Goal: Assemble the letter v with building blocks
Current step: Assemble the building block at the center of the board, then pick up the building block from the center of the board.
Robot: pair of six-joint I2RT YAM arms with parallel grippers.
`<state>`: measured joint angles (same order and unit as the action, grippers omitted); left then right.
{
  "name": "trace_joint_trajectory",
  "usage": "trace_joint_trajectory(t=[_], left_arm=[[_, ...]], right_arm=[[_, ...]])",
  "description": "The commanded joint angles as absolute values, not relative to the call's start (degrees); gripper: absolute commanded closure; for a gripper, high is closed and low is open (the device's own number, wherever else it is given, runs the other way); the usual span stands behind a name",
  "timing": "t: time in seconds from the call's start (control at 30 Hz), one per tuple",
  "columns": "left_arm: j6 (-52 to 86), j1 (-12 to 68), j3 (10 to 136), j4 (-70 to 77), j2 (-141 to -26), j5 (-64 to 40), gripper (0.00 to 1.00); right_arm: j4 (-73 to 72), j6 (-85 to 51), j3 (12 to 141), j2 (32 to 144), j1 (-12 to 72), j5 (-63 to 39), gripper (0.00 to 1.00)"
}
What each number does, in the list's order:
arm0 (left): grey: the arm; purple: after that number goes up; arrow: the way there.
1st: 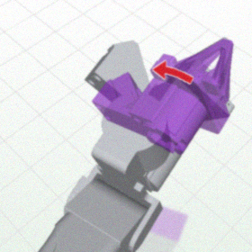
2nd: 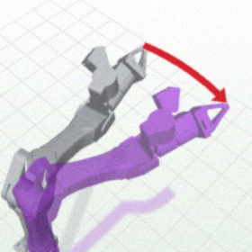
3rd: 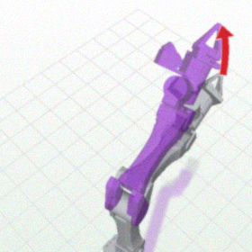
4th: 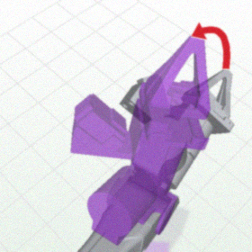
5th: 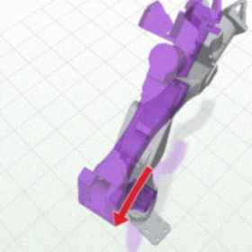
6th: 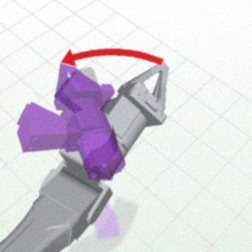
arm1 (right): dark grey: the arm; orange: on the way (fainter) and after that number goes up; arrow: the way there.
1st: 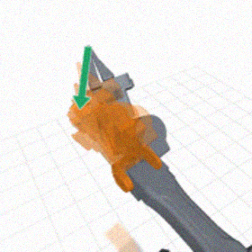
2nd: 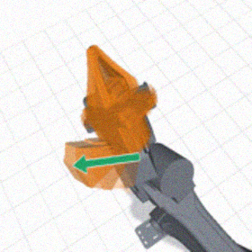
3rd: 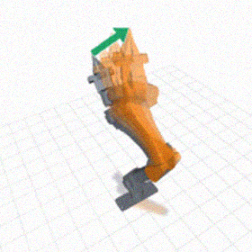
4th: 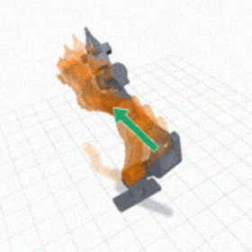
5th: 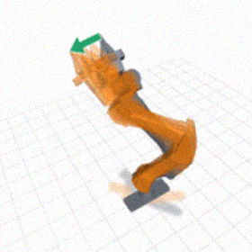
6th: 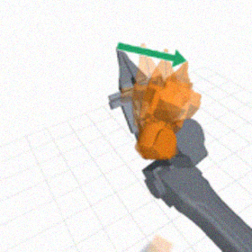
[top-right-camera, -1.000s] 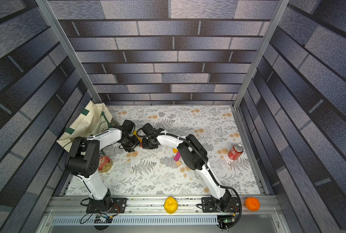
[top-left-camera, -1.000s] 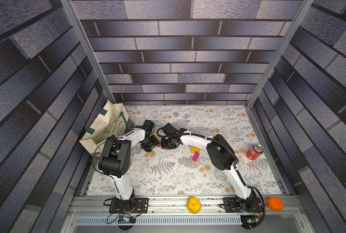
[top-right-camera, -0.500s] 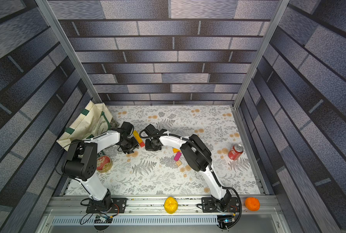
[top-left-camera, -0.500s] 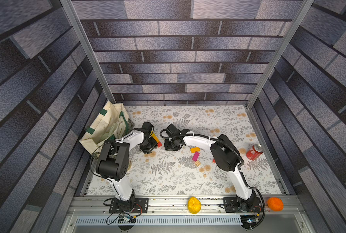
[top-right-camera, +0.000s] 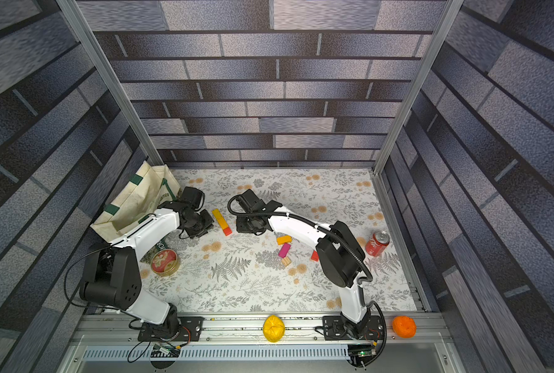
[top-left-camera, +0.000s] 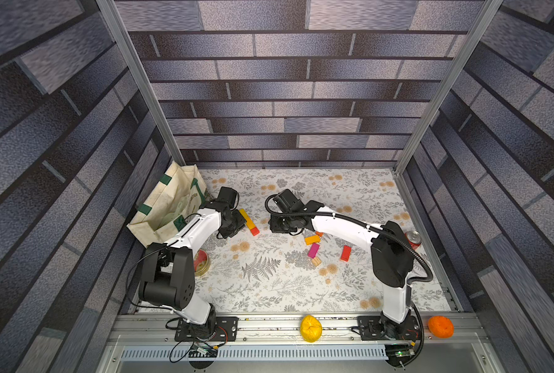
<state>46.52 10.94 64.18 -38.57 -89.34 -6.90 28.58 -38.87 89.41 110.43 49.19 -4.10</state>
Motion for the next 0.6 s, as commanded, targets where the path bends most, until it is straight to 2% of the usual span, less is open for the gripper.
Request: trace_joint_trajectory(t=[0.0, 0.1, 0.23, 0.33, 0.57], left_arm=[[40.98, 13.52, 70.26, -42.33, -91.66, -4.45, 0.55], [37.97, 16.0, 77.22, -45.67, -97.04, -4.36, 0.39], [32.93, 19.62, 88.43, -50.65, -106.36, -4.62, 0.29], [30.23, 21.47, 97.5, -55.73, -113.76, -2.51, 0.29], [26.32, 22.9, 109.45, -61.17, -124.67, -0.59, 0.38]], right_arm=[[29.7, -37.4, 85.89, 106.81, 48.35, -0.88, 0.81], [29.58, -37.19, 83.52, 104.06, 47.82, 0.24, 0.78], [29.36, -37.13, 80.03, 100.04, 47.28, 2.08, 0.74], [28.94, -37.35, 76.72, 96.47, 46.8, 3.86, 0.7], [28.53, -37.91, 69.45, 89.03, 45.41, 6.8, 0.59]])
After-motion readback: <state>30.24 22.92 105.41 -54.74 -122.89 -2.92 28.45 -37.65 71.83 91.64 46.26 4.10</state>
